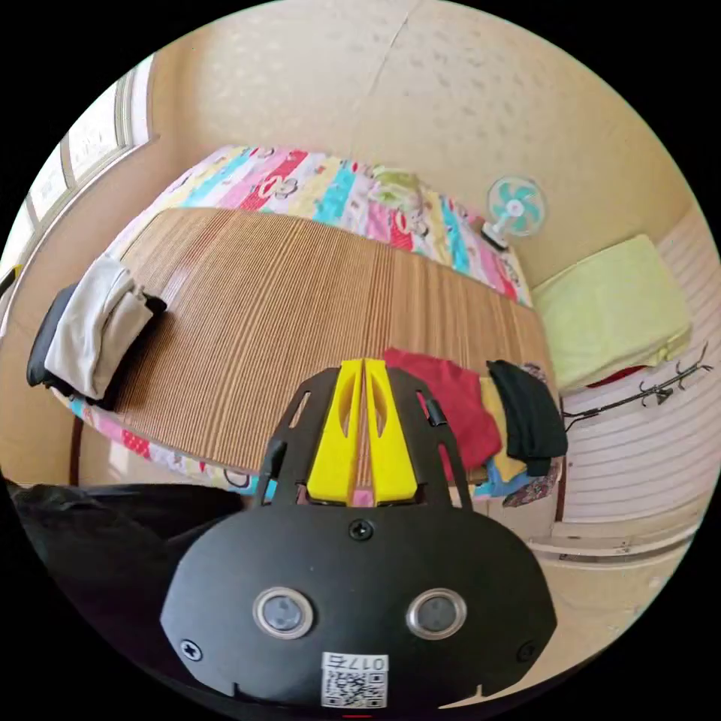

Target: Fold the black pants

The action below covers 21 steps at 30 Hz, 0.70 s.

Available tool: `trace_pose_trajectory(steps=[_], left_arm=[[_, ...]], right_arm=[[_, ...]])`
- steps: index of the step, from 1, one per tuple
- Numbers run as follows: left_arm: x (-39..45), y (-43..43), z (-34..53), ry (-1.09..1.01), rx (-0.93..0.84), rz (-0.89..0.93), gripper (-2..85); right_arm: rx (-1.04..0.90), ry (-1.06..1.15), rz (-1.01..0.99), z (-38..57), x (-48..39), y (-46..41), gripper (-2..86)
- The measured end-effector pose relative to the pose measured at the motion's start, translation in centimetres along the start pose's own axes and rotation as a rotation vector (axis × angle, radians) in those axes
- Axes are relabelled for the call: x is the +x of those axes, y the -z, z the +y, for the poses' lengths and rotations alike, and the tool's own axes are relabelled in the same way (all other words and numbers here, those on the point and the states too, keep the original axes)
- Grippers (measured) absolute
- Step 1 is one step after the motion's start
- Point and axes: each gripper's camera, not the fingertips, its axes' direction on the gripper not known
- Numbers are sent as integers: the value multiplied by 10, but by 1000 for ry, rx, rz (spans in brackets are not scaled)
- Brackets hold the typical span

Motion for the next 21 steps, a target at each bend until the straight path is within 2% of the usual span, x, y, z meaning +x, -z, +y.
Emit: trace_pose_trajectory(steps=[2, 4, 7, 9, 12, 16, 18, 21], left_arm=[[47, -2, -18, -59, 84, 101, -4], [104, -4, -35, -84, 200, 317, -4], [171, -6, -49, -42, 293, 496, -4], [217, -8, -56, -60, 315, 536, -4], [291, -20, -65, -114, 268, 573, -4], [359, -41, -66, -76, 217, 740, -6], [379, -44, -65, -42, 198, 734, -7], [406, -44, -60, -26, 143, 621, -6]], right_arm=[[124, -193, 51, 21, 46, 32, 4], [113, -315, 13, 40, 83, 35, 4], [89, -493, 31, 84, 147, 22, 5], [48, -583, 32, 113, 187, 7, 7], [-42, -718, -87, 163, 254, -30, 13], [-153, -927, -218, 222, 340, -93, 43], [-192, -1001, -286, 237, 375, -124, 67], [-239, -1105, -388, 251, 428, -178, 103]])
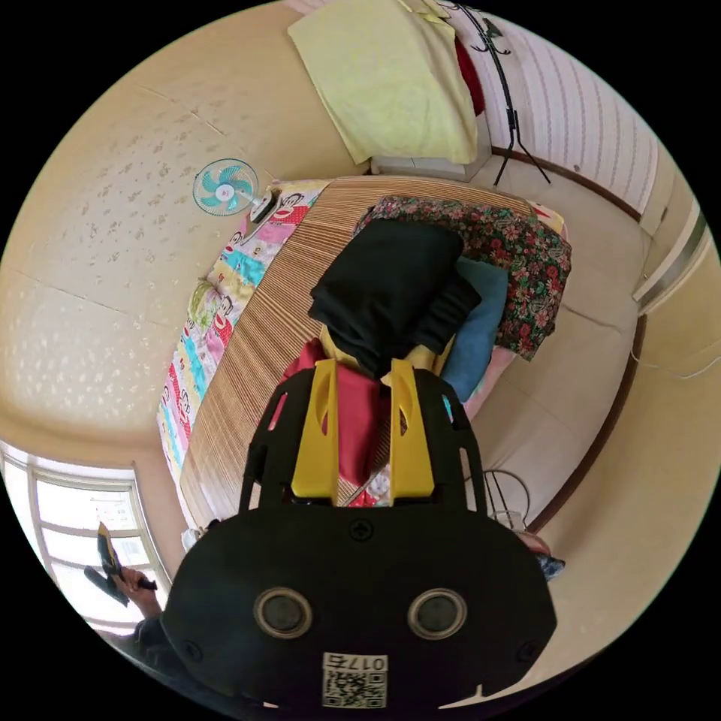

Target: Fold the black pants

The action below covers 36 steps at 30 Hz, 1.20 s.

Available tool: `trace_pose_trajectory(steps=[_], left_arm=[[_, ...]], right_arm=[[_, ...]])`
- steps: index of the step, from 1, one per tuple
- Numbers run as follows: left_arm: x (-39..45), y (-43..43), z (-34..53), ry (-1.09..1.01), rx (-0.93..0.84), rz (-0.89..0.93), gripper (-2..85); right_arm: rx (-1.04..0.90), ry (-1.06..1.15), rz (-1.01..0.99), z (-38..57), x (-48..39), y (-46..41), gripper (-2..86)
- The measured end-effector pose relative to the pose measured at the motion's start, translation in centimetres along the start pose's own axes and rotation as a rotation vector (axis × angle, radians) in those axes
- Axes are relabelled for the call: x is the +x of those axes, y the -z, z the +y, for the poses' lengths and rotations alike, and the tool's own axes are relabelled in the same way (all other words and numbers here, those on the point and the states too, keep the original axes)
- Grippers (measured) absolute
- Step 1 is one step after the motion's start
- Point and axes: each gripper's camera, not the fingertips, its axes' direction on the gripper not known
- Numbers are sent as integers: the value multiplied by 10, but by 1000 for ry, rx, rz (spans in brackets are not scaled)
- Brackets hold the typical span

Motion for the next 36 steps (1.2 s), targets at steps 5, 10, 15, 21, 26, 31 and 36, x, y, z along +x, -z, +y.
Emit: trace_pose_trajectory(steps=[5, 10, 15, 21, 26, 31, 36], left_arm=[[23, -12, 16, 55, -137, -162, -4], [31, -23, 28, 160, -198, -224, -6], [42, -43, 20, 127, -217, -211, -9], [51, -74, 5, 78, -228, -147, -10], [51, -81, 4, 84, -220, -144, -10], [50, -87, 19, 126, -266, -159, -10], [57, -100, 32, 162, -326, -129, -8]], right_arm=[[-107, -120, -38, -78, 49, -74, 118], [8, -68, -135, -92, 30, -82, 52], [-48, 387, -601, -76, -100, -77, 30], [-661, 992, -757, 66, -238, -145, 19], [-687, 684, -740, 107, -138, -164, 48], [-267, 192, -349, 58, 31, -116, 98], [43, -30, -7, 5, 127, -70, 144]])
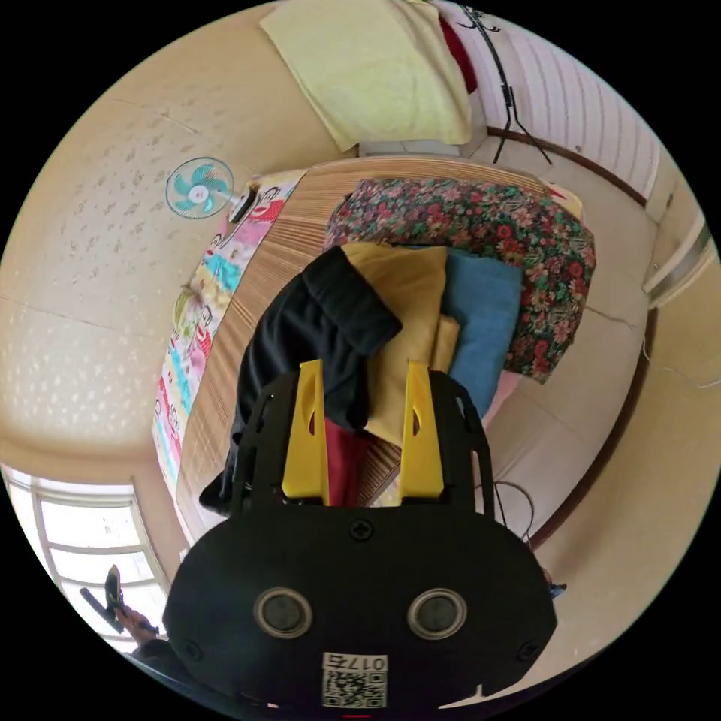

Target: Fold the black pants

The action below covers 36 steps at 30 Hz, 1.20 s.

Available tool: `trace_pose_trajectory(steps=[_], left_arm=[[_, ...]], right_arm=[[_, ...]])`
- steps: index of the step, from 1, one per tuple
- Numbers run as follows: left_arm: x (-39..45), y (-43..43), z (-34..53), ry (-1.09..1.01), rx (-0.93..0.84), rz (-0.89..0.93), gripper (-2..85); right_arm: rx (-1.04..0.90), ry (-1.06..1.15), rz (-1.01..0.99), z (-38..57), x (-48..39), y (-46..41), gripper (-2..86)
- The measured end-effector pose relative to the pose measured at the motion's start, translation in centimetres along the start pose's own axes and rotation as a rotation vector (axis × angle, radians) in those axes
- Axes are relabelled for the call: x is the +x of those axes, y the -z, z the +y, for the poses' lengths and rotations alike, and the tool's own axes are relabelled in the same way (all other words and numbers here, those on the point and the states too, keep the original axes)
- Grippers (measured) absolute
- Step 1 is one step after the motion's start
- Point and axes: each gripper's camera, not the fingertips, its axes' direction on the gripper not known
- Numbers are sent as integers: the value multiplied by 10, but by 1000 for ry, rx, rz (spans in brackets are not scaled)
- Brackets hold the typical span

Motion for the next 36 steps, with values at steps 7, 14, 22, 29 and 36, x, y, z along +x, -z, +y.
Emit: trace_pose_trajectory(steps=[7, 14, 22, 29, 36], left_arm=[[33, -16, -5, -93, -18, 76, 27], [110, -19, -45, -342, -1, 210, 142], [123, 127, -36, -332, 487, 41, 41], [38, 281, -21, -185, 717, 285, 26], [45, 394, -15, -384, 825, 362, 29]], right_arm=[[-141, 263, -566, -12, -28, -12, 63], [-185, 732, -1113, 102, -198, 98, 22], [-92, 1101, -1294, 237, -285, 235, 24], [361, 1151, -1130, 279, -187, 281, 52], [315, 1598, -758, 411, -172, 217, 155]])
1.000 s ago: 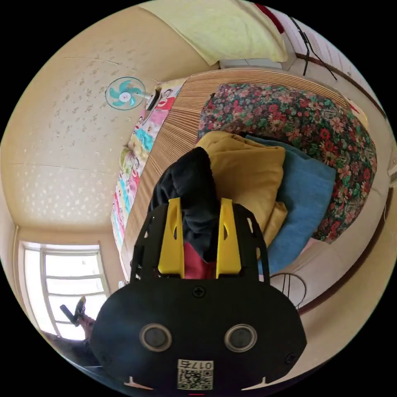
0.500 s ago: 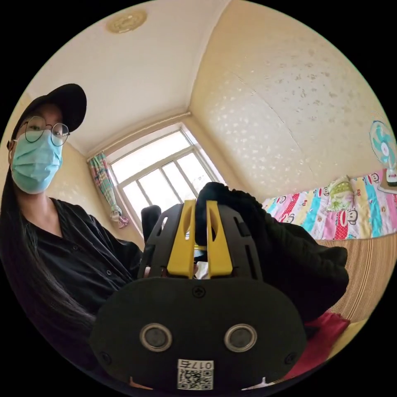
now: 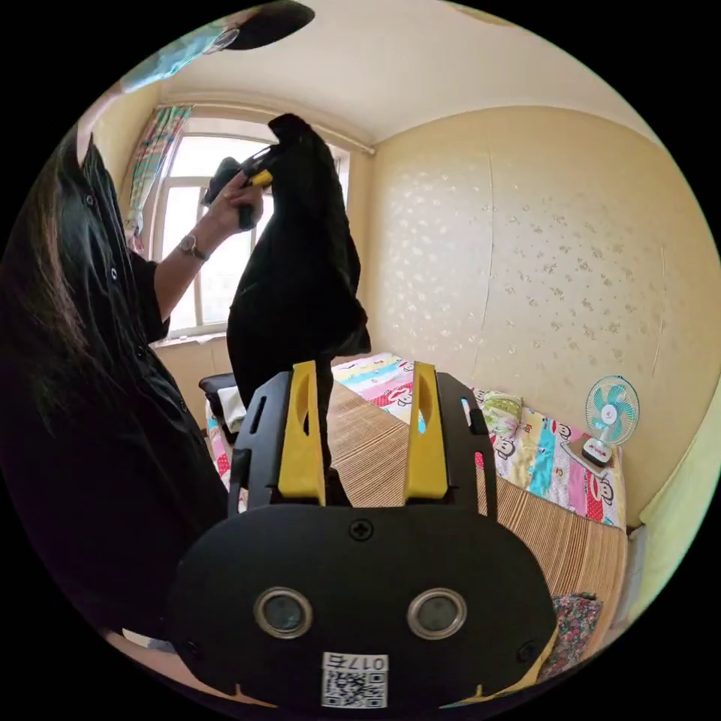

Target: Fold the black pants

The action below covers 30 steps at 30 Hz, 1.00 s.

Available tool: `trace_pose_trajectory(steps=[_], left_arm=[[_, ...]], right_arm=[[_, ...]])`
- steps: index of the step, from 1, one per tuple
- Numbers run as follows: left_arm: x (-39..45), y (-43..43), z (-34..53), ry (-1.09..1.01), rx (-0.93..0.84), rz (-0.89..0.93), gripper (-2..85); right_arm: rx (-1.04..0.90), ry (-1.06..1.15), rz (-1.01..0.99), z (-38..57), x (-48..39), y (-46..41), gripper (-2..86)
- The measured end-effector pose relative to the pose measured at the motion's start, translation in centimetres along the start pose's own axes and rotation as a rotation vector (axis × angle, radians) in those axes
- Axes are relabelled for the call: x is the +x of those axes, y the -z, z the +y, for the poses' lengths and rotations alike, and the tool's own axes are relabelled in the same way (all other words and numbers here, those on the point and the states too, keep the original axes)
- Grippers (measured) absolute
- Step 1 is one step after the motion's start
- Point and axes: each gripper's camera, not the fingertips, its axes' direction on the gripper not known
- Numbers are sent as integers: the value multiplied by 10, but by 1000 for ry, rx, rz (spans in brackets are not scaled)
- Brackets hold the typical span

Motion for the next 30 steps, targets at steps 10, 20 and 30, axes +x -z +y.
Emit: trace_pose_trajectory(steps=[10, 20, 30], left_arm=[[-7, 112, -85, -14, 53, 120, 31], [-87, 155, -160, -91, -49, -349, 37], [-462, -3, -79, 503, -547, -659, 94]], right_arm=[[579, -165, -576, -162, 45, -19, 68], [366, -202, 72, -396, 69, 6, 56], [-437, -634, 378, -386, 322, -295, 86]])
